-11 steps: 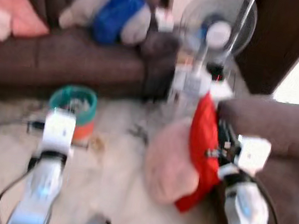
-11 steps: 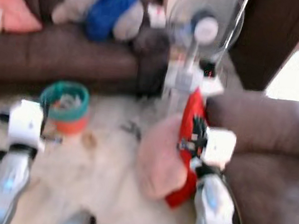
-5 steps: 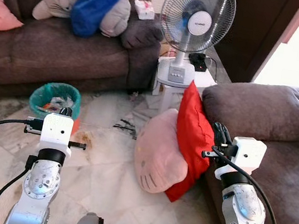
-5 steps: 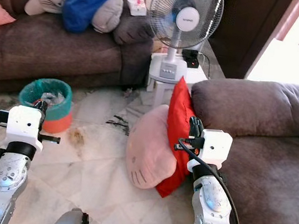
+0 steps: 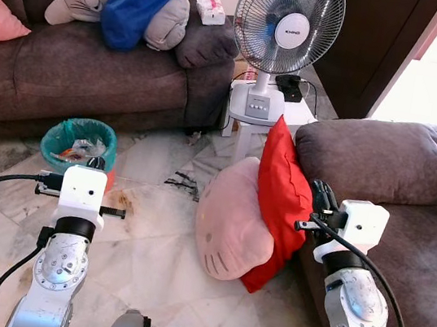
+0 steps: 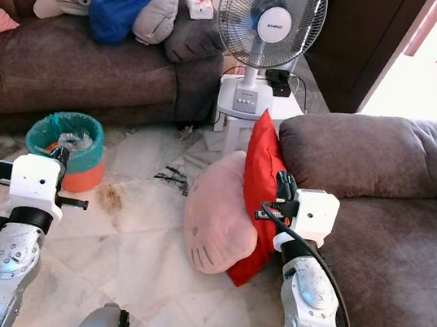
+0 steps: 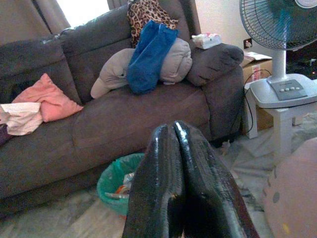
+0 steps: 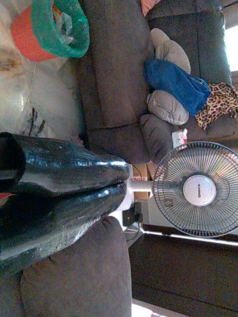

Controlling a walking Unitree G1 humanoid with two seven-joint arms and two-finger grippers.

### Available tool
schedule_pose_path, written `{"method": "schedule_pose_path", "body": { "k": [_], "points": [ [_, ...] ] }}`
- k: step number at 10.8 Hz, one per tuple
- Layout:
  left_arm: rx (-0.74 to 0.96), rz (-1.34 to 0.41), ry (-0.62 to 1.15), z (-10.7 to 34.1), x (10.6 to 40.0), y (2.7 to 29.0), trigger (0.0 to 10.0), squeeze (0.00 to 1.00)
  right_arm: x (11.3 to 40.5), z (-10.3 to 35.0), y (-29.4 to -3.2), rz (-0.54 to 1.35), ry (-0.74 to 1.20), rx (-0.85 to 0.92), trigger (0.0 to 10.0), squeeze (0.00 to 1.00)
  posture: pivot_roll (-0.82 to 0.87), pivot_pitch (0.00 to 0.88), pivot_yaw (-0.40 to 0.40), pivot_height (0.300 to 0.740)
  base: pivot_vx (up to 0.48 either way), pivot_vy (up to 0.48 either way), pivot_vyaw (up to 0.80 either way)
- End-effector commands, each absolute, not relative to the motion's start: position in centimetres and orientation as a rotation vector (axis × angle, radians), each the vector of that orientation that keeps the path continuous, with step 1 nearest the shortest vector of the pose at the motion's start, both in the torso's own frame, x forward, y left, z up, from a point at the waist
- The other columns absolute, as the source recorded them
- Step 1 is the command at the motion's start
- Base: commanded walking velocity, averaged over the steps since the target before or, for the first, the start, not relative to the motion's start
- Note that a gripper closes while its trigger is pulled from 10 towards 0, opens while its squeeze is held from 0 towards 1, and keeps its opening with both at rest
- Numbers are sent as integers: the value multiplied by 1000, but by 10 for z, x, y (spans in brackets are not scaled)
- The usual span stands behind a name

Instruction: Move the pillow to the sofa from floor

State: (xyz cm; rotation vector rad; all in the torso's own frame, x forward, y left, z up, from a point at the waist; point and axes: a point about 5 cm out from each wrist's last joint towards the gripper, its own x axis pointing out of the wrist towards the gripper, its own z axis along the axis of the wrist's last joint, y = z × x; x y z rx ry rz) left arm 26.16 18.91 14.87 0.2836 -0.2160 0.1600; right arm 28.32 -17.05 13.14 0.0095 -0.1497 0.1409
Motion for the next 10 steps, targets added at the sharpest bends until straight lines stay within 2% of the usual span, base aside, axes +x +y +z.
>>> {"method": "schedule_pose_path", "body": {
  "k": [1, 10],
  "points": [
    [294, 163, -205, 149, 262, 190, 10000, 0, 283, 133, -173, 138, -148, 7, 10000, 0, 36, 125, -24, 663, 0, 0, 0],
    [295, 158, -201, 148, 262, 190, 10000, 0, 281, 131, -171, 153, -144, 22, 10000, 0, 37, 127, -21, 663, 0, 0, 0]
  ]
}}
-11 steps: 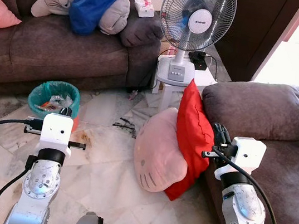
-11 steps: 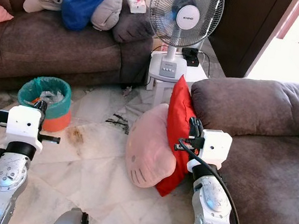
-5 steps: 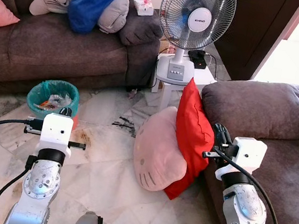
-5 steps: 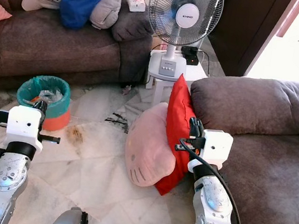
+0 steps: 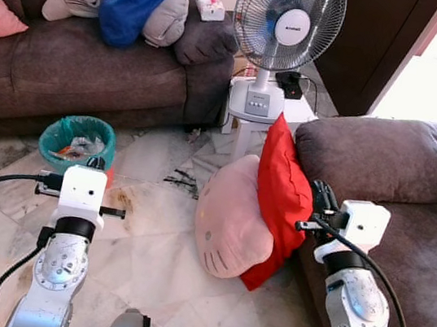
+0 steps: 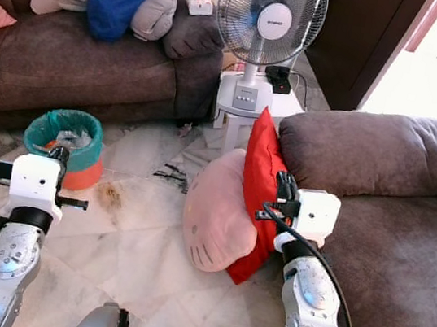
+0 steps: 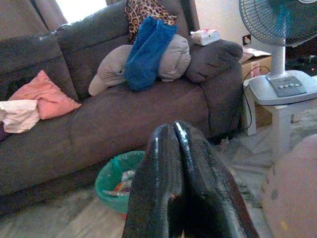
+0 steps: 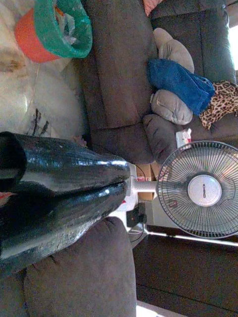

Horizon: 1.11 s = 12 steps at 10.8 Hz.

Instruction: Move the pillow to the sofa from floor

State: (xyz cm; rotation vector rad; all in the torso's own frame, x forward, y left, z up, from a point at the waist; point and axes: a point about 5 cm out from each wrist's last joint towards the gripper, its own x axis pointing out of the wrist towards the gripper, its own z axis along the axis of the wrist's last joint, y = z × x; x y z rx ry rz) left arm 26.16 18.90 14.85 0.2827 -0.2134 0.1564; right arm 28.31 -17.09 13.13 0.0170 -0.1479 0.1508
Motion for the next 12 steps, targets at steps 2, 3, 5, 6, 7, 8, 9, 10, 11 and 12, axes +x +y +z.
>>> {"method": "schedule_pose_path", "body": {
  "k": [2, 3, 5, 6, 7, 8, 9, 10, 11, 12],
  "points": [
    [288, 89, -213, 150, 263, 183, 10000, 0, 281, 131, -170, 163, -143, 24, 10000, 0, 37, 122, -21, 663, 0, 0, 0],
    [292, 75, -214, 150, 263, 181, 10000, 0, 281, 130, -170, 170, -140, 24, 10000, 0, 37, 121, -21, 663, 0, 0, 0],
    [324, -35, -215, 148, 263, 170, 10000, 0, 280, 128, -167, 206, -126, 20, 10000, 0, 39, 116, -22, 663, 0, 0, 0],
    [326, -36, -215, 148, 263, 169, 10000, 0, 280, 128, -166, 213, -125, 20, 10000, 0, 38, 116, -22, 663, 0, 0, 0],
    [326, -34, -218, 149, 263, 169, 10000, 0, 280, 128, -165, 225, -126, 24, 10000, 0, 38, 115, -22, 663, 0, 0, 0],
    [328, -38, -223, 150, 263, 169, 10000, 0, 280, 128, -164, 234, -129, 33, 10000, 0, 39, 114, -22, 663, 0, 0, 0],
    [330, -37, -224, 150, 263, 169, 10000, 0, 280, 129, -163, 238, -129, 24, 10000, 0, 40, 118, -23, 663, 0, 0, 0],
    [332, -37, -222, 150, 263, 169, 10000, 0, 280, 128, -163, 235, -128, 22, 10000, 0, 39, 119, -23, 663, 0, 0, 0],
    [331, -36, -218, 149, 263, 169, 10000, 0, 280, 128, -163, 234, -127, 22, 10000, 0, 38, 122, -23, 663, 0, 0, 0],
    [330, -39, -214, 148, 262, 169, 10000, 0, 279, 127, -164, 231, -121, 17, 10000, 0, 37, 124, -23, 663, 0, 0, 0]
  ]
}}
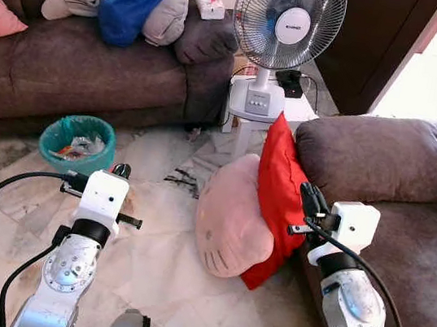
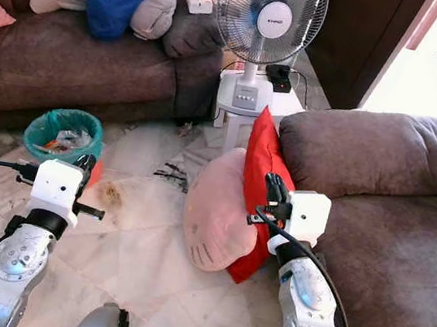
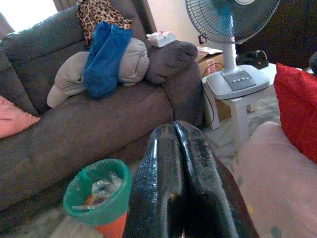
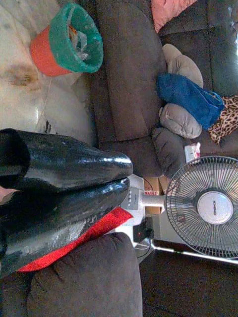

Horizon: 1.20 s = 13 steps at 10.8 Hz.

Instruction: Move the pillow to the sofa from floor

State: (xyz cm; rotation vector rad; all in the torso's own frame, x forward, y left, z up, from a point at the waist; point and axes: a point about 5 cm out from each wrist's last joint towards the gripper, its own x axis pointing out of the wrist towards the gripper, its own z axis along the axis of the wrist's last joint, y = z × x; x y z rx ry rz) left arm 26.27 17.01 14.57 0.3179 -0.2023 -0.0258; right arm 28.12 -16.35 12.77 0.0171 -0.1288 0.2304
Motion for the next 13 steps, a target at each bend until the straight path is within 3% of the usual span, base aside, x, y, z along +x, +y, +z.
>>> {"method": "schedule_pose_path", "body": {
  "k": [1, 13],
  "points": [
    [331, -40, -212, 148, 262, 169, 10000, 0, 279, 127, -164, 231, -121, 18, 10000, 0, 38, 126, -23, 663, 0, 0, 0],
    [338, -33, -199, 145, 261, 170, 10000, 0, 278, 124, -161, 252, -102, 27, 10000, 0, 41, 130, -26, 663, 0, 0, 0]
  ]
}}
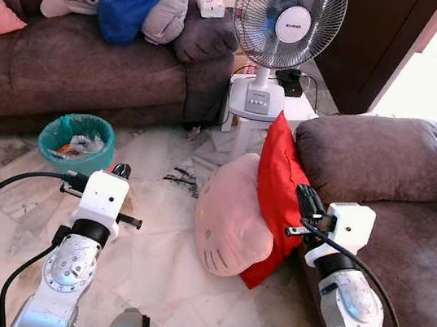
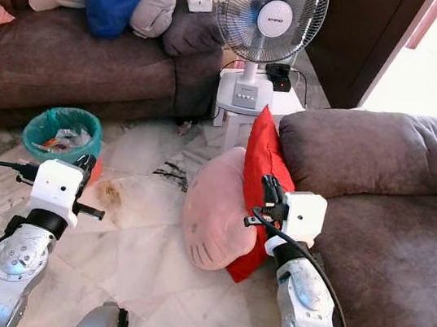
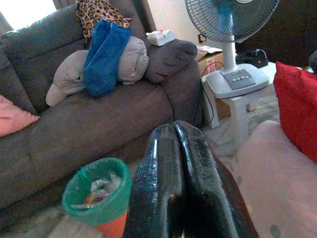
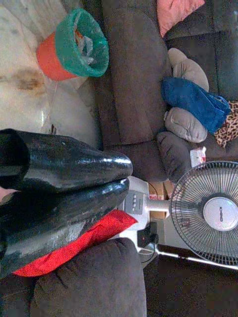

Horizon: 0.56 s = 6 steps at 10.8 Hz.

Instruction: Move the pillow to the sofa from floor

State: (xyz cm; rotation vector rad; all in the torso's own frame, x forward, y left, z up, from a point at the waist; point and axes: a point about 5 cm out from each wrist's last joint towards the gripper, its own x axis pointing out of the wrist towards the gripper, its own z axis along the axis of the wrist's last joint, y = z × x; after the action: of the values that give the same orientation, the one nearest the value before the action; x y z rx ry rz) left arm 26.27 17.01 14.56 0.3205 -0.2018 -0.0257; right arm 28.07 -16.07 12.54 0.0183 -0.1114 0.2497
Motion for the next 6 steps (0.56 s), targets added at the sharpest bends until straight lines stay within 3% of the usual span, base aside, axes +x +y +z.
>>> {"method": "schedule_pose_path", "body": {
  "k": [1, 6],
  "points": [
    [338, -33, -199, 145, 262, 170, 10000, 0, 278, 123, -161, 254, -97, 24, 10000, 0, 41, 130, -26, 663, 0, 0, 0],
    [343, -36, -199, 146, 262, 169, 10000, 0, 278, 121, -159, 267, -91, 0, 10000, 0, 43, 127, -27, 611, 0, 0, 0]
  ]
}}
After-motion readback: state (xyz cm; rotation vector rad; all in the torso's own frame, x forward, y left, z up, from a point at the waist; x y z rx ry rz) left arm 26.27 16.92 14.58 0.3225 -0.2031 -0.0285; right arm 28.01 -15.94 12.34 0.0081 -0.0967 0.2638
